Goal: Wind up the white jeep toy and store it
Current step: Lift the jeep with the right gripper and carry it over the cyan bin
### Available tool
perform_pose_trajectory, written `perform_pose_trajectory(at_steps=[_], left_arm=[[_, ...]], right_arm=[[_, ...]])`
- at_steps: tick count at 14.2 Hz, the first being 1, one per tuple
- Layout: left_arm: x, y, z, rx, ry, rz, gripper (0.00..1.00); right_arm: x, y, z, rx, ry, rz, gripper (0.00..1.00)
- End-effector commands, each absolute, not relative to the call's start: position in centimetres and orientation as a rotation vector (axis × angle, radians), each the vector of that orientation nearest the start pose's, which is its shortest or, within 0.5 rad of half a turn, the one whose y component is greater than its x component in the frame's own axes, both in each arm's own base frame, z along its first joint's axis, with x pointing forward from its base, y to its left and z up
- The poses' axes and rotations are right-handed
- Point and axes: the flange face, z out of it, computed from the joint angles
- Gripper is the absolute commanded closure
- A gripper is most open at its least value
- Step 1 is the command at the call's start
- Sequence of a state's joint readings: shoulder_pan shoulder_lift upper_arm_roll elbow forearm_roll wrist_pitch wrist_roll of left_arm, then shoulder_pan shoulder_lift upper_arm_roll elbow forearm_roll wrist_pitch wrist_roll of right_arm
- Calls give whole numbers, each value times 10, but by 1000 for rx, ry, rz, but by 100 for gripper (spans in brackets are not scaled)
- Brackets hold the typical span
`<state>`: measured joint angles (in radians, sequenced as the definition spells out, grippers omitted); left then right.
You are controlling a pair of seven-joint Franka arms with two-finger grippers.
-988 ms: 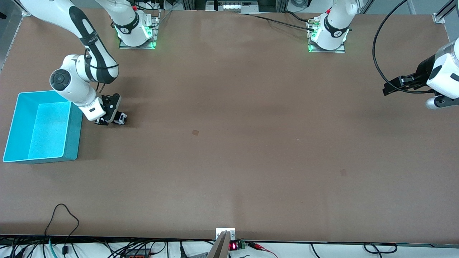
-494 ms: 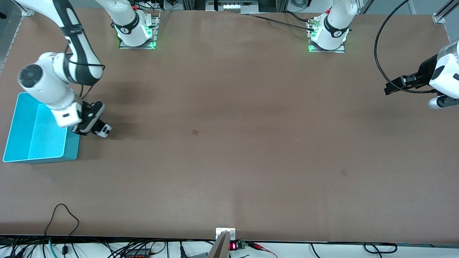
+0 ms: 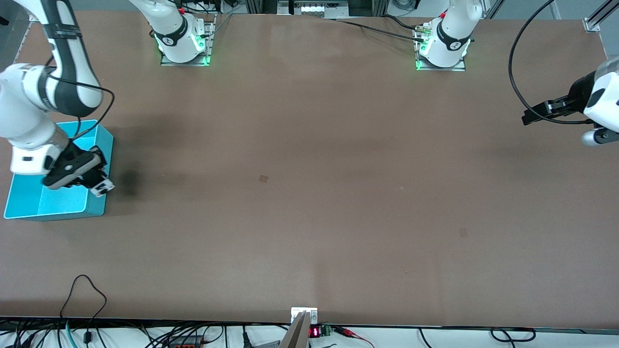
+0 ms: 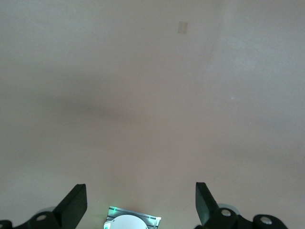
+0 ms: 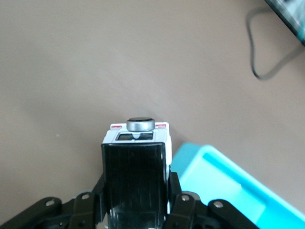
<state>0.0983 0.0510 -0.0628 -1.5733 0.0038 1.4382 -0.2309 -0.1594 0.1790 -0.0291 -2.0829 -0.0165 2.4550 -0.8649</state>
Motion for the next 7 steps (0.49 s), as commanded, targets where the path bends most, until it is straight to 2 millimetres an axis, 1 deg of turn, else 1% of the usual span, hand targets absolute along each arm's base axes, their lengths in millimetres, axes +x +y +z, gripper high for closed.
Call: perform_pose_trajectory(at_steps=[1,3,5,7], left_arm=[[552,34,590,-3086,-459,317,0],[548,32,589,-3089,-453,369,0],[548,30,593,-3102,-460,366,0],[550,31,596,-3101,-460,348,0]], right_arm=[[575,-154,360,-3127,-826,-246,100],[567,-183,353,-3165,-646,-231,100],[558,-211,334,-3177,-521,-183,100],[556,-228,315,-3185,-422,-143,100]])
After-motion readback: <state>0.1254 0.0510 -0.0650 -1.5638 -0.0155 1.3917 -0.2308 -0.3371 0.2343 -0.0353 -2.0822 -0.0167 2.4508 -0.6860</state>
